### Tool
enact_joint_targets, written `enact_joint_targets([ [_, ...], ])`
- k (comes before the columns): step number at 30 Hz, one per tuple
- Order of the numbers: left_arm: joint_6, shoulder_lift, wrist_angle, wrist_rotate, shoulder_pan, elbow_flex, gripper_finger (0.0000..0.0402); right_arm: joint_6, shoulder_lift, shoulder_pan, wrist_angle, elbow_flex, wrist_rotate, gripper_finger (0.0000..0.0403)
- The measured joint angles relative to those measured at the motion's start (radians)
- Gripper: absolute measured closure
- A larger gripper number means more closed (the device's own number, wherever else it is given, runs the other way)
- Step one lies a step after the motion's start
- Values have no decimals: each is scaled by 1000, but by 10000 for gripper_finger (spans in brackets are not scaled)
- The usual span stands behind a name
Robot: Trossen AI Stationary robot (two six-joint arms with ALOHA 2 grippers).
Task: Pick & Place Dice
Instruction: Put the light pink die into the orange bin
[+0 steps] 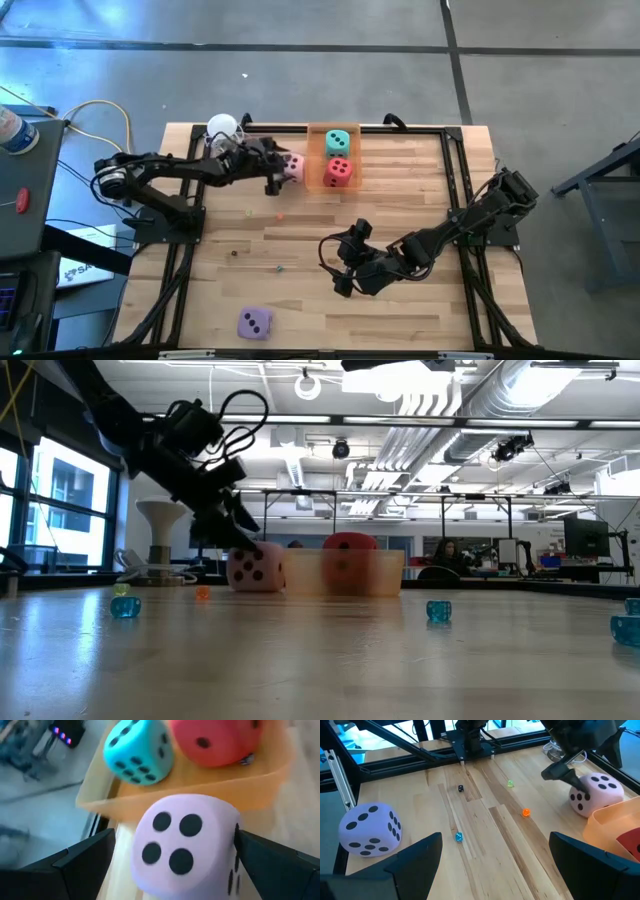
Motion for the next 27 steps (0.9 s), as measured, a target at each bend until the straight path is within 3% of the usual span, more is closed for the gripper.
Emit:
enact_joint_targets([
  [7,-39,56,-4,114,57,2,2,1,0,-5,7,0,0,44],
  [13,40,153,28,32,58,15,2,0,0,-19,11,0,-7,44],
  [21,46,237,29,25,68,33,5,0,0,-33,11,0,-53,44],
  [27,76,288,46,30,88,46,52,1,0,-32,11,0,-53,44],
])
